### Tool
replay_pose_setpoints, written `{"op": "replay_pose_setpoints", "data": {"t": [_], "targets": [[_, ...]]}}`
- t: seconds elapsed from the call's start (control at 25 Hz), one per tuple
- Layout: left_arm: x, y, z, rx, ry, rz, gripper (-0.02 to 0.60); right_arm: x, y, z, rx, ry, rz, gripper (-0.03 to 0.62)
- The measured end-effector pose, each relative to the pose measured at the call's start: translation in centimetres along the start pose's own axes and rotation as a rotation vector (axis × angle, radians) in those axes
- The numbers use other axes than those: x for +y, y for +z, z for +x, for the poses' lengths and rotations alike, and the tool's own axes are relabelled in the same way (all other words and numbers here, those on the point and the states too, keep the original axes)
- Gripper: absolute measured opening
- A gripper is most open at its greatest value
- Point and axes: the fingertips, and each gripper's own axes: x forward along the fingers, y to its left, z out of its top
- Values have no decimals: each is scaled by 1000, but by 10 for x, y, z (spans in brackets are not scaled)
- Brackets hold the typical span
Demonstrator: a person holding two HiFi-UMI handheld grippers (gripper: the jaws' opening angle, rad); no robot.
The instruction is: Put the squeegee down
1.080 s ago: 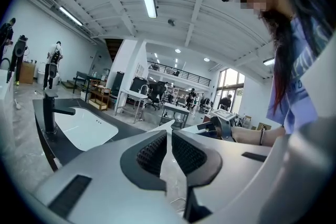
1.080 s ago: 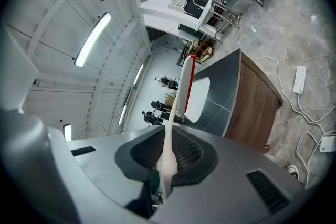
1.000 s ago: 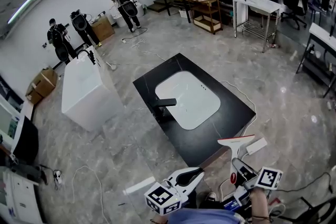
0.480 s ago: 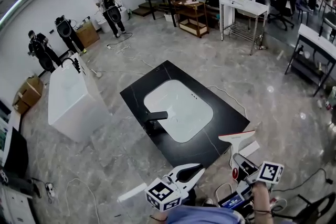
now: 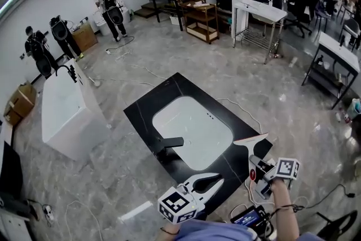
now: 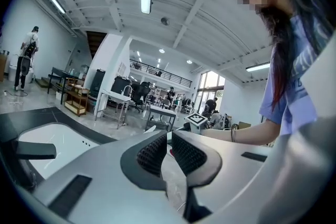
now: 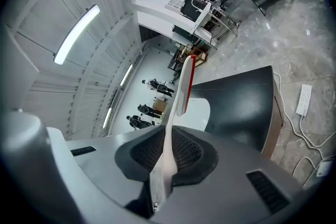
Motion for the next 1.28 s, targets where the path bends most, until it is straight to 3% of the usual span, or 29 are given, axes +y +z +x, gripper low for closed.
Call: {"op": "replay_pose_setpoints", "data": {"t": [0.32, 0.72, 1.04, 1.28], "targets": [[43, 6, 6, 22, -45, -7, 26, -46, 20, 68, -1, 19, 213, 49], [73, 3, 10, 53, -63, -23, 26, -92, 33, 105, 33, -51, 270, 49], [80, -5, 11, 69, -60, -36, 26, -111, 50, 106, -31, -136, 202, 69], [78, -1, 14, 67, -52, -37, 26, -117, 54, 101, -59, -201, 94, 97]]}}
